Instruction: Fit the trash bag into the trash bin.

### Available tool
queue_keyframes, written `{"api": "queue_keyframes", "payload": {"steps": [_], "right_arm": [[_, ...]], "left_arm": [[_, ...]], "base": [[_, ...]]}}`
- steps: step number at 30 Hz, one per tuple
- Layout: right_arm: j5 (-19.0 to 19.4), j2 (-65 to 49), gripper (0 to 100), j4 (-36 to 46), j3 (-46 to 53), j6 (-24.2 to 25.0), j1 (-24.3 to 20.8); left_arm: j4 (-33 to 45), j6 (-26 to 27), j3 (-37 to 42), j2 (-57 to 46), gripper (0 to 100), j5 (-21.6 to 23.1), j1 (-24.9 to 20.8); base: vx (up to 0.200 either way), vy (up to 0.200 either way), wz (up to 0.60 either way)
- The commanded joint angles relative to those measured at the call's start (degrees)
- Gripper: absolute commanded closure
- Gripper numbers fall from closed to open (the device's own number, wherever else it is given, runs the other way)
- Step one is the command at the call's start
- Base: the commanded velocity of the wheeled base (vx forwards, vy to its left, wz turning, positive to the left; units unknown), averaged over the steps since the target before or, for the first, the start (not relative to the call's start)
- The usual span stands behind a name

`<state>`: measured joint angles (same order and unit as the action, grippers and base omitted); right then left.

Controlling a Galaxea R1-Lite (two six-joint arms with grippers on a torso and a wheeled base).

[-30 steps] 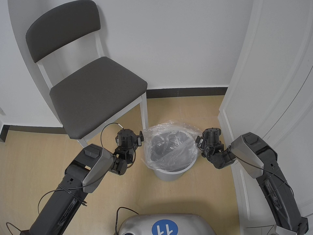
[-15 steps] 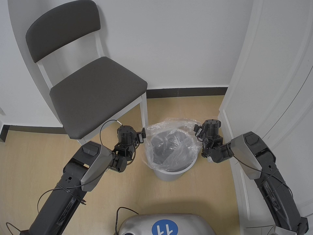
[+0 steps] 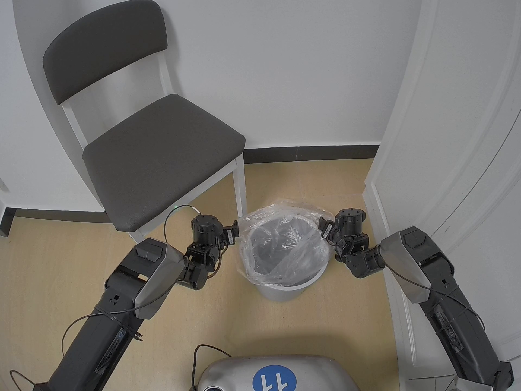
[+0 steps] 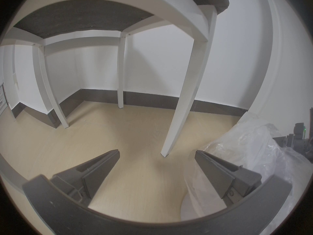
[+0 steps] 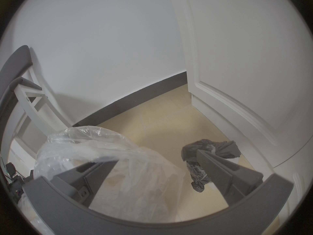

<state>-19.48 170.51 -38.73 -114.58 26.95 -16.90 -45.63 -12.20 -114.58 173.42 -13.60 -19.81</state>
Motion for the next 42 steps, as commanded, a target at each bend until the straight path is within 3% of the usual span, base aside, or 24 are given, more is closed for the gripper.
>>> {"api": "queue_keyframes", "payload": {"steps": [1,10,13,20,26,30,35,42], "right_arm": [[-0.6,0.4,0,5.6,0.0,-0.8,0.1],[-2.3,0.1,0,10.3,0.0,-1.9,-0.2],[-3.8,-1.6,0,18.3,0.0,-1.5,-0.3],[-3.3,-5.3,0,20.2,4.4,-1.9,-0.5],[-3.3,-7.8,0,14.8,6.4,-1.4,-0.3],[-3.1,-15.1,0,14.0,15.3,-3.2,0.1],[-0.8,-24.9,0,13.0,30.1,-10.7,0.2],[4.5,-31.9,0,5.8,45.1,-18.3,0.2]], "left_arm": [[2.7,-0.1,0.0,0.3,0,-0.1,0.6],[11.8,1.3,0.0,-0.4,0,-0.6,0.5],[13.7,1.3,0.0,-0.5,0,-1.1,0.1],[12.8,1.5,0.7,-1.4,0,-2.2,0.0],[6.6,1.4,3.4,-2.7,0,-2.3,0.6],[2.1,2.0,16.5,-10.6,0,-1.8,0.6],[1.6,5.6,33.8,-21.6,0,-0.1,-0.3],[-2.4,7.5,42.2,-26.3,0,0.5,-2.3]], "base": [[0.0,0.0,0.0],[0.0,0.0,0.0],[0.0,0.0,0.0],[0.0,0.0,0.0],[0.0,0.0,0.0],[0.0,0.0,0.0],[0.0,0.0,0.0],[0.0,0.0,0.0]]}}
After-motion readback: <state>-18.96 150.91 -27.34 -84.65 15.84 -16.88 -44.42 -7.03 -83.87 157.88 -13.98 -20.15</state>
